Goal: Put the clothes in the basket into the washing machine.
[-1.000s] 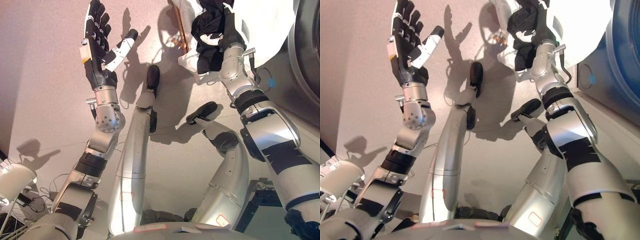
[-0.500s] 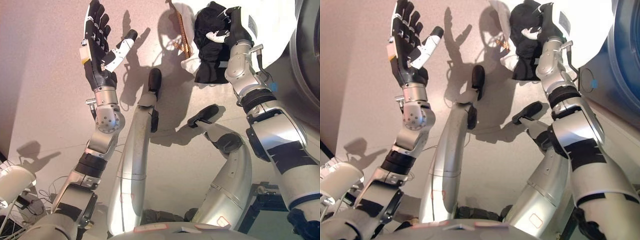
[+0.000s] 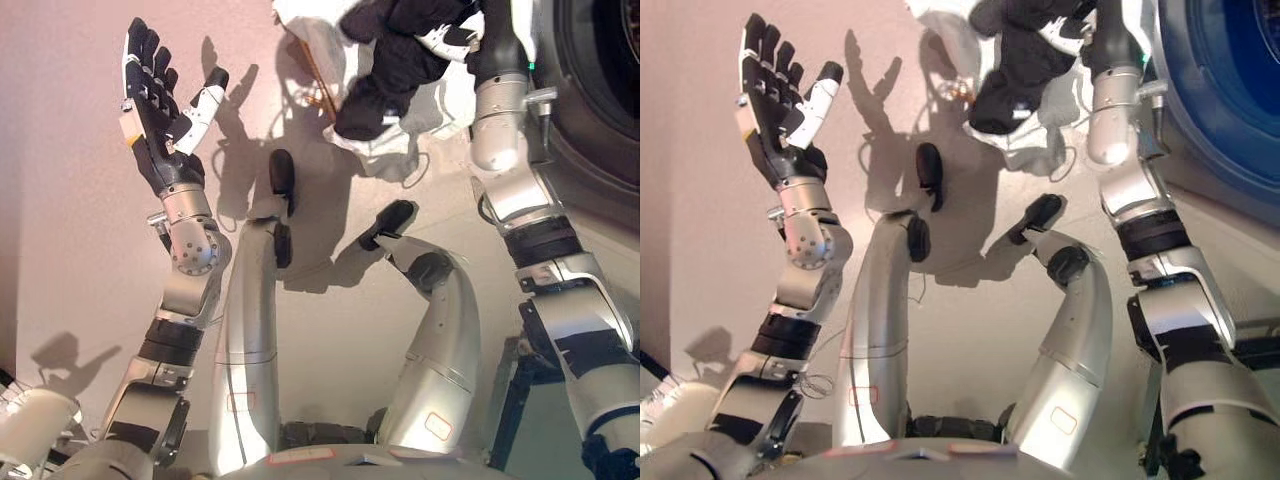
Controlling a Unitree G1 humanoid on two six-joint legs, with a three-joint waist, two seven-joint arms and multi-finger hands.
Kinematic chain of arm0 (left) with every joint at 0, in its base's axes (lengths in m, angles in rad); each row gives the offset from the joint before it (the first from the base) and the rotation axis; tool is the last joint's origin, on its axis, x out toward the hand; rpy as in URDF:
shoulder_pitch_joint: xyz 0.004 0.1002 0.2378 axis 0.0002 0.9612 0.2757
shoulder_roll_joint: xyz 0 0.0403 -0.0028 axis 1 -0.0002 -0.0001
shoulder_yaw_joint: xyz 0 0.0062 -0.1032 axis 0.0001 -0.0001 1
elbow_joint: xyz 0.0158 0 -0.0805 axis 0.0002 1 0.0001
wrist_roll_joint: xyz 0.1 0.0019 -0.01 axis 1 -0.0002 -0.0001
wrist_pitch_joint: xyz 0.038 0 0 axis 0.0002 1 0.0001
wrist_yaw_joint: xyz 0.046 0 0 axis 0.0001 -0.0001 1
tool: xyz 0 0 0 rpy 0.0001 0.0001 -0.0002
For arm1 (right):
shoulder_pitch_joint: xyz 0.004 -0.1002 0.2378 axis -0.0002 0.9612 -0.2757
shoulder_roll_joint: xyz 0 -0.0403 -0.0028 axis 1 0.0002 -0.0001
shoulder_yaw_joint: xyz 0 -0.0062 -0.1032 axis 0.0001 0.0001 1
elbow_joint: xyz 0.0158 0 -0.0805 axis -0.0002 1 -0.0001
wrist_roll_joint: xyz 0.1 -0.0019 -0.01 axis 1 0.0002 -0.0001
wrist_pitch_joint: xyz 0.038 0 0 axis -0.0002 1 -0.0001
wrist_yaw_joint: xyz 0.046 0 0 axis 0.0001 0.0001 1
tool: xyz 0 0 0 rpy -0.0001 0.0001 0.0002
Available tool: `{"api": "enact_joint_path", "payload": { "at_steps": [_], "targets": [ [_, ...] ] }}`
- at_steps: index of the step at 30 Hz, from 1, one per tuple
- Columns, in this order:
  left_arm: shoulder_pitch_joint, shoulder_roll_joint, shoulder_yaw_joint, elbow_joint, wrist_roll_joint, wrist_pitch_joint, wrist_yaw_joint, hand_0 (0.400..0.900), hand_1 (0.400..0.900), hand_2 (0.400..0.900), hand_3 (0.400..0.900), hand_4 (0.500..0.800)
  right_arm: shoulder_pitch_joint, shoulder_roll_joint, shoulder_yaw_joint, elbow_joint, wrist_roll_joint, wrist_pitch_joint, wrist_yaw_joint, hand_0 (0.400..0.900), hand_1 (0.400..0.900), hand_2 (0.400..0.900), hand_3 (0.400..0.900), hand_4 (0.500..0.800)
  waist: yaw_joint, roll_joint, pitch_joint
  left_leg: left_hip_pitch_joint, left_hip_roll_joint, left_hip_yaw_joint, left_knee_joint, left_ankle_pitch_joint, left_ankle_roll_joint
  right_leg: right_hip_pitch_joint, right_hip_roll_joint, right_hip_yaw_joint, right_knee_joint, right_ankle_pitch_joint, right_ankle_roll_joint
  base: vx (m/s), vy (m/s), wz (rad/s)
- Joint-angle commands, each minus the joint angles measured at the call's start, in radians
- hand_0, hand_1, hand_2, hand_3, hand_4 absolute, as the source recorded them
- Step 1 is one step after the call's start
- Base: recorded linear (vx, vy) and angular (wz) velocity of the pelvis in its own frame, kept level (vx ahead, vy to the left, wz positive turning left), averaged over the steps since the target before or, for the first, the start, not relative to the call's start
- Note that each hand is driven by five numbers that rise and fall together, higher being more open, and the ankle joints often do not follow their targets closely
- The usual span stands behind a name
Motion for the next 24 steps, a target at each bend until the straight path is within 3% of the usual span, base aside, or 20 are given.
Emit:
{"api": "enact_joint_path", "payload": {
  "at_steps": [1, 3, 12, 19, 24],
  "targets": [
    [0.106, -0.010, 0.048, -0.097, 0.048, -0.059, 0.015, 0.900, 0.900, 0.900, 0.900, 0.800, 0.100, -0.006, -0.115, -0.087, 0.093, -0.122, -0.085, 0.400, 0.400, 0.400, 0.400, 0.500, -0.026, -0.020, -0.191, 0.008, 0.011, -0.044, -0.022, -0.109, -0.068, -0.108, 0.025, 0.010, -0.105, 0.093, 0.158, 0.00, 0.019, -0.13],
    [0.116, -0.003, 0.054, -0.093, 0.044, -0.057, 0.016, 0.900, 0.900, 0.900, 0.900, 0.800, 0.112, 0.009, -0.165, -0.080, 0.144, -0.135, -0.105, 0.400, 0.400, 0.400, 0.400, 0.500, -0.031, -0.021, -0.196, 0.022, 0.015, -0.033, -0.035, -0.111, -0.068, -0.098, 0.032, 0.009, -0.119, 0.093, 0.160, 0.00, 0.030, -0.15],
    [0.128, 0.008, 0.050, -0.103, 0.033, -0.060, 0.045, 0.900, 0.900, 0.900, 0.900, 0.800, -0.011, 0.032, -0.350, 0.120, 0.287, -0.165, -0.330, 0.400, 0.400, 0.400, 0.400, 0.500, -0.035, 0.010, -0.227, 0.065, 0.021, -0.005, -0.081, -0.121, -0.063, -0.082, 0.051, 0.023, -0.151, 0.084, 0.165, 0.01, 0.017, -0.09],
    [0.120, 0.018, -0.022, -0.110, 0.034, -0.060, 0.063, 0.900, 0.900, 0.900, 0.900, 0.800, -0.223, -0.057, -0.351, 0.388, 0.400, -0.186, -0.481, 0.400, 0.400, 0.400, 0.400, 0.500, -0.014, 0.042, -0.253, 0.071, 0.018, 0.000, -0.098, -0.120, -0.064, -0.095, 0.043, 0.044, -0.150, 0.077, 0.171, 0.04, -0.006, 0.02],
    [0.108, 0.041, -0.089, -0.118, 0.026, -0.060, 0.045, 0.900, 0.900, 0.900, 0.900, 0.800, -0.368, -0.169, -0.256, 0.643, 0.513, -0.163, -0.436, 0.400, 0.400, 0.400, 0.400, 0.500, 0.020, 0.058, -0.268, 0.067, 0.017, 0.004, -0.099, -0.119, -0.068, -0.108, 0.029, 0.055, -0.139, 0.071, 0.176, 0.04, -0.033, 0.08]
  ]
}}
